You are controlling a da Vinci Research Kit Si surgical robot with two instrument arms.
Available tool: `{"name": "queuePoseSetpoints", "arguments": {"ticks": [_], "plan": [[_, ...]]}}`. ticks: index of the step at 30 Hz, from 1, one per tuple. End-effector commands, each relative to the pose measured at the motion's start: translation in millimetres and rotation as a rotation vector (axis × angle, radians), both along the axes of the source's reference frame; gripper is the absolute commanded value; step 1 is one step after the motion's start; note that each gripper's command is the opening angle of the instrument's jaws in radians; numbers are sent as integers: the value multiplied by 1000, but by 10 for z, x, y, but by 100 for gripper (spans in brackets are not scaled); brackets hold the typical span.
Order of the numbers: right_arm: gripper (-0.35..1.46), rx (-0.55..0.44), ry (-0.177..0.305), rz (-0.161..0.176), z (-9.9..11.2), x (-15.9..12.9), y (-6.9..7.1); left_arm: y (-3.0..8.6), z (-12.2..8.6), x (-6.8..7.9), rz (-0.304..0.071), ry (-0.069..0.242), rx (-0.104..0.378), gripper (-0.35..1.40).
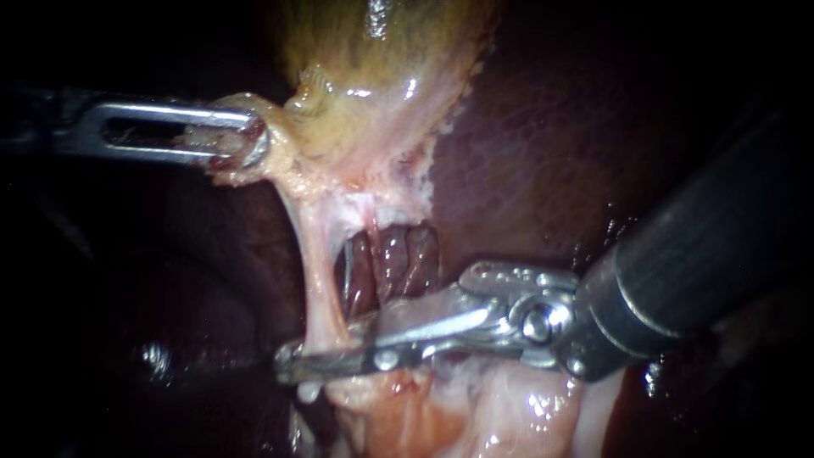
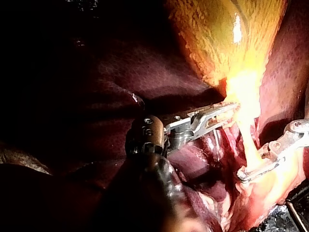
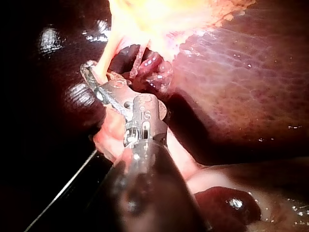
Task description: Going back second clip left tube
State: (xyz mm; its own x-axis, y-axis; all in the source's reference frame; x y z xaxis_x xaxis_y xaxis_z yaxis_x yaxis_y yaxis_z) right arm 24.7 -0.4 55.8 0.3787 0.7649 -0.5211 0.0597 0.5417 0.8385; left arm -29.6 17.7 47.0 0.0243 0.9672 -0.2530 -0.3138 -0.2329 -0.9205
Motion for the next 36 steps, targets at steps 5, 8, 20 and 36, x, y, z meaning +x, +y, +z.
{"name": "queuePoseSetpoints", "arguments": {"ticks": [5,8,20,36], "plan": [[28,-118,5,30,4,3,2,0,0,1,0,1,0,-35],[43,-159,-11,63,11,2,6,-1,0,1,0,1,0,-35],[50,-394,-33,118,32,-26,35,-2,1,1,0,1,-1,-35],[50,-481,28,65,-4,-150,45,-1,0,6,-2,3,-2,-35]]}}
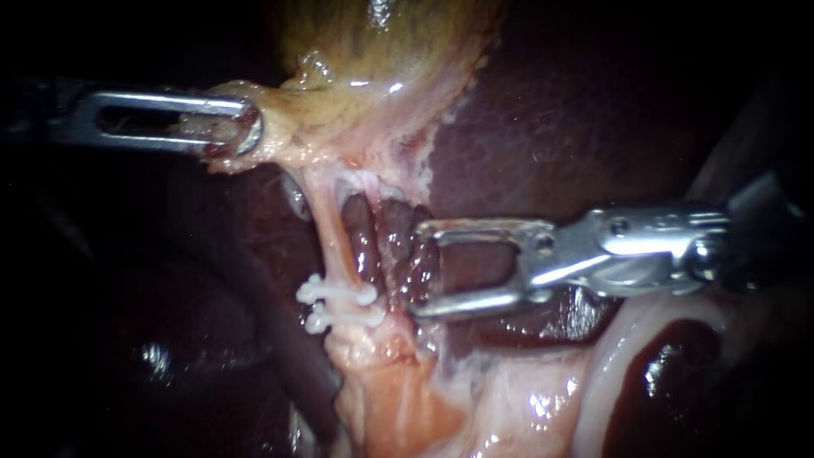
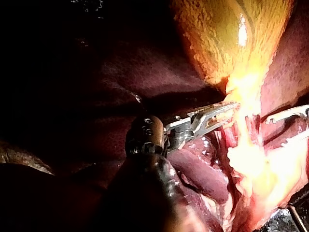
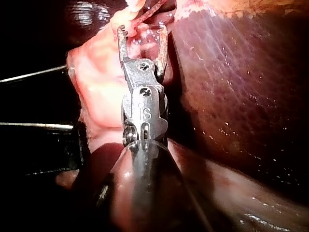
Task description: Going back second clip left tube
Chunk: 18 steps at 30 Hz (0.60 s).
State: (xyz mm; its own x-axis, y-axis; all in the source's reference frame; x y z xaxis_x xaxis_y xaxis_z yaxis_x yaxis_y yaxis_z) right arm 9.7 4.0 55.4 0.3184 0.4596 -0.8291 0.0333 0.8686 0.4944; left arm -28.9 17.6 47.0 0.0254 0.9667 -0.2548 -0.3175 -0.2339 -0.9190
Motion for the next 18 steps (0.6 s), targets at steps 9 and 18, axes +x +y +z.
{"name": "queuePoseSetpoints", "arguments": {"ticks": [9,18], "plan": [[50,-26,-6,7,-3,-34,12,2,9,-8,-6,4,-2,-35],[50,-30,-4,4,-5,-40,13,3,43,-34,-19,12,-16,-35]]}}
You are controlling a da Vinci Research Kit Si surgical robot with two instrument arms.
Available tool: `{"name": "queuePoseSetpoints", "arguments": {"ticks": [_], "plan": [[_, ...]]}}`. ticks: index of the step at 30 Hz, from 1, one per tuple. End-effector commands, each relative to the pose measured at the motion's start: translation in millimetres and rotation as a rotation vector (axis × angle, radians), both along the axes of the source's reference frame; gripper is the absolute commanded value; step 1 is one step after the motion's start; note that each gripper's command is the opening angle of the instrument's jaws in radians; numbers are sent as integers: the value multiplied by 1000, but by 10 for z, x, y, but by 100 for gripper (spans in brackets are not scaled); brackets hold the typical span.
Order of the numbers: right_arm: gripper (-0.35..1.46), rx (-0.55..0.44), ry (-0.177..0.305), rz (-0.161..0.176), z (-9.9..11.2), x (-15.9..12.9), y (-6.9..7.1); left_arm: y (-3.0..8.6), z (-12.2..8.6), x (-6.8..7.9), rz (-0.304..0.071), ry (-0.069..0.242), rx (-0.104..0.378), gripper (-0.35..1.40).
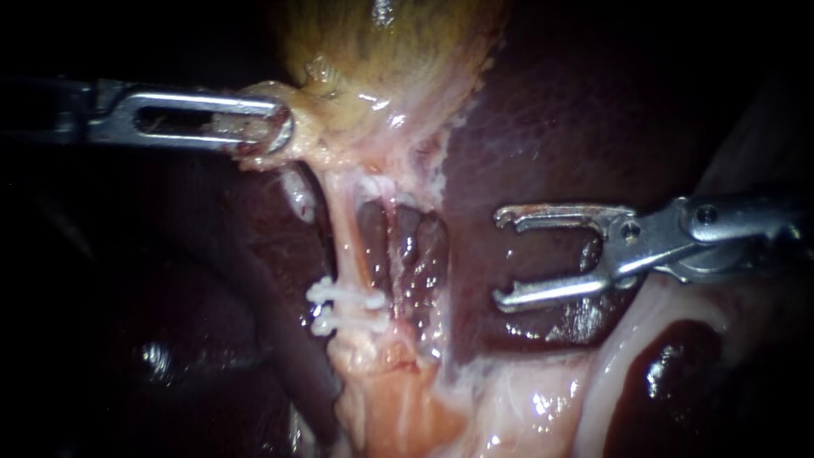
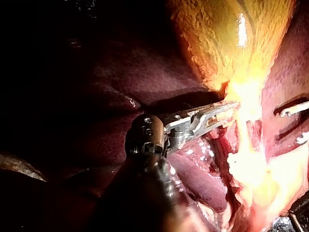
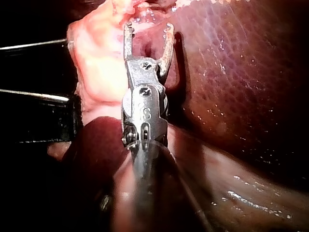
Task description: Going back second clip left tube
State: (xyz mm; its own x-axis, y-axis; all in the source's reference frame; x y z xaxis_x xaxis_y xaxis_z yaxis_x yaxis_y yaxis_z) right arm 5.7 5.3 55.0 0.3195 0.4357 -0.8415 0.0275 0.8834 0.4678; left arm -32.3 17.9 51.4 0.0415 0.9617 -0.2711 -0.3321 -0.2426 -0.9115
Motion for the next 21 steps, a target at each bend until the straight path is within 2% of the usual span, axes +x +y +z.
{"name": "queuePoseSetpoints", "arguments": {"ticks": [1,5,10,16,21], "plan": [[50,0,0,0,0,0,0,1,5,-5,1,0,-1,-35],[50,1,1,-1,-1,-1,0,4,16,-20,6,-1,-2,-35],[50,1,1,-1,-1,-1,0,8,22,-29,6,-1,-2,-35],[50,0,-1,1,-3,-1,0,7,25,-33,13,1,-1,-35],[50,15,15,-22,-12,8,-8,5,25,-29,17,-1,-2,-35]]}}
